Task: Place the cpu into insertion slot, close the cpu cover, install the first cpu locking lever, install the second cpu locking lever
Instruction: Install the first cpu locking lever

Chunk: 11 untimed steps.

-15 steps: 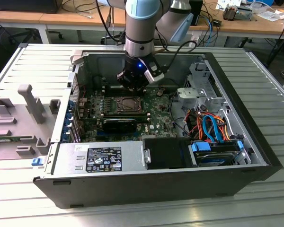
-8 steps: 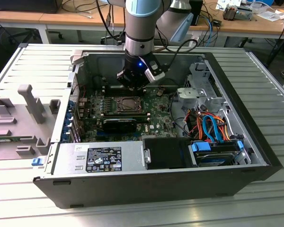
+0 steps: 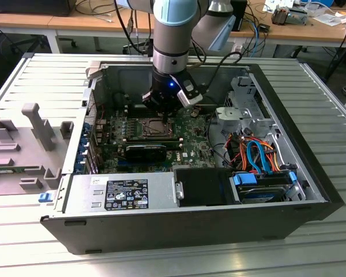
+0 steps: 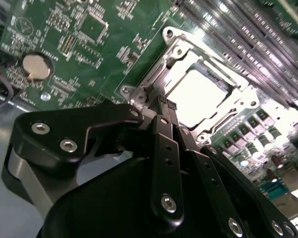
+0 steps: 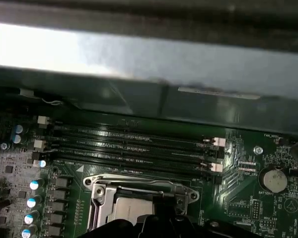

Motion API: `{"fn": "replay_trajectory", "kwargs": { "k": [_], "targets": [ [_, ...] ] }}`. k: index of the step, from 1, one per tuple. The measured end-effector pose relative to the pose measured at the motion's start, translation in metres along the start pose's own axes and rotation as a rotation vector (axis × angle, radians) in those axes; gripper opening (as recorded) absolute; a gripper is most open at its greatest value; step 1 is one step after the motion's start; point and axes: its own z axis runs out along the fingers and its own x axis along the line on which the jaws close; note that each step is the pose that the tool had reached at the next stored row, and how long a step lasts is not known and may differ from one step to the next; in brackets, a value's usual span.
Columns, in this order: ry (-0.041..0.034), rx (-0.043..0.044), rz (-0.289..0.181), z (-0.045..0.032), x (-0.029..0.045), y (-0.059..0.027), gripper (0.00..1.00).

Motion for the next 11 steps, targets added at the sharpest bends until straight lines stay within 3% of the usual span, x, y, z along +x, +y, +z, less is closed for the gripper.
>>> {"fn": "replay_trajectory", "kwargs": {
  "k": [2, 3, 8, 9, 11],
  "targets": [
    [0.0025, 0.0229, 0.009, 0.0000, 0.0001, -0.0007, 0.11],
    [0.0030, 0.0304, 0.021, 0.0001, 0.0001, -0.0007, 0.11],
    [0.0033, 0.0470, 0.076, 0.0008, 0.0001, -0.0007, 0.11],
    [0.0040, 0.0586, 0.089, 0.0009, 0.0001, -0.0007, 0.11],
    [0.0046, 0.0653, 0.096, 0.0000, 0.0001, -0.0007, 0.11]
  ]
}}
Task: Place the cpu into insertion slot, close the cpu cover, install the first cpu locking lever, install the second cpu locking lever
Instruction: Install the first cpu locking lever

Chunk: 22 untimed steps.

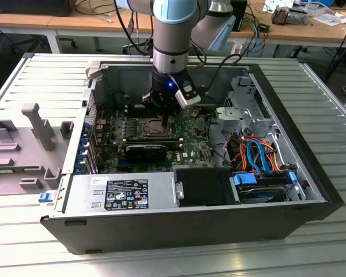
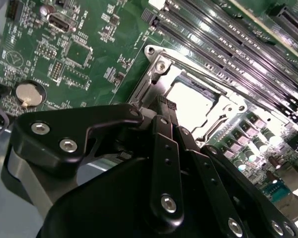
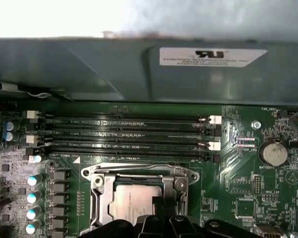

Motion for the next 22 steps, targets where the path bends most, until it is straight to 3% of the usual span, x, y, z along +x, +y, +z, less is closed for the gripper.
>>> {"fn": "replay_trajectory", "kwargs": {
  "k": [2, 9, 13, 22],
  "targets": [
    [0.0001, 0.0007, 0.004, -0.0026, 0.0001, -0.0001, 0.11],
    [0.0005, 0.0003, 0.020, -0.0271, 0.0007, -0.0007, 0.11],
    [0.0005, 0.0003, 0.020, -0.0358, 0.0009, -0.0009, 0.11],
    [0.0004, 0.0002, 0.020, -0.0367, 0.0010, -0.0009, 0.11]
  ]
}}
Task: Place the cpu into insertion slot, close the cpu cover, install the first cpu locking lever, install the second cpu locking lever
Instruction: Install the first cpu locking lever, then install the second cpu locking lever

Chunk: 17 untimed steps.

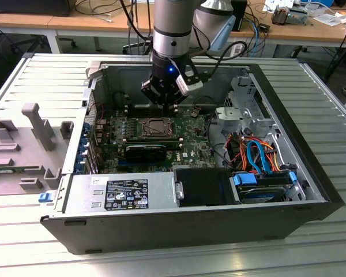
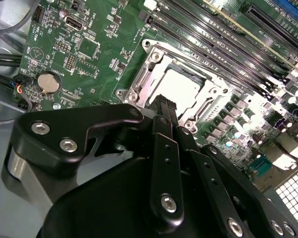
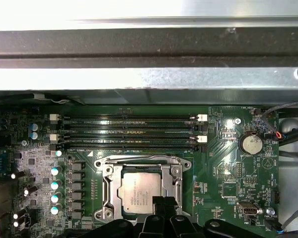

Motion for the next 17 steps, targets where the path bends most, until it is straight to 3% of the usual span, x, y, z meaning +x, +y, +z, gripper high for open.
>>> {"fn": "replay_trajectory", "kwargs": {
  "k": [8, 17],
  "targets": [
    [0.0000, 0.0001, 0.000, 0.0000, 0.0000, -0.0049, 0.11],
    [0.0002, 0.0001, 0.001, 0.0011, -0.0001, -0.0268, 0.11]
  ]
}}
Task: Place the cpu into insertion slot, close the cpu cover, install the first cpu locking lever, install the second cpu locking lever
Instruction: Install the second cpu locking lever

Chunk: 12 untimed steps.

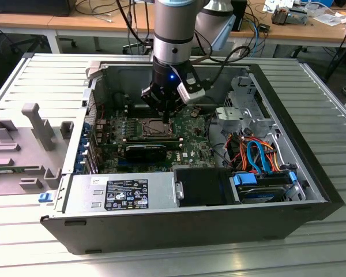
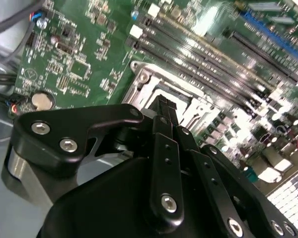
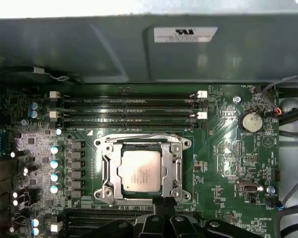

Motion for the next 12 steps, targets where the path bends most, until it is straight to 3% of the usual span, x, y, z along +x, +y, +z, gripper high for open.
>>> {"fn": "replay_trajectory", "kwargs": {
  "k": [4, 7, 12],
  "targets": [
    [0.0001, 0.0000, 0.000, 0.0046, -0.0017, -0.0086, 0.11],
    [0.0000, -0.0002, 0.000, 0.0122, -0.0019, -0.0169, 0.11],
    [0.0017, -0.0001, -0.001, 0.0270, -0.0073, -0.0187, 0.11]
  ]
}}
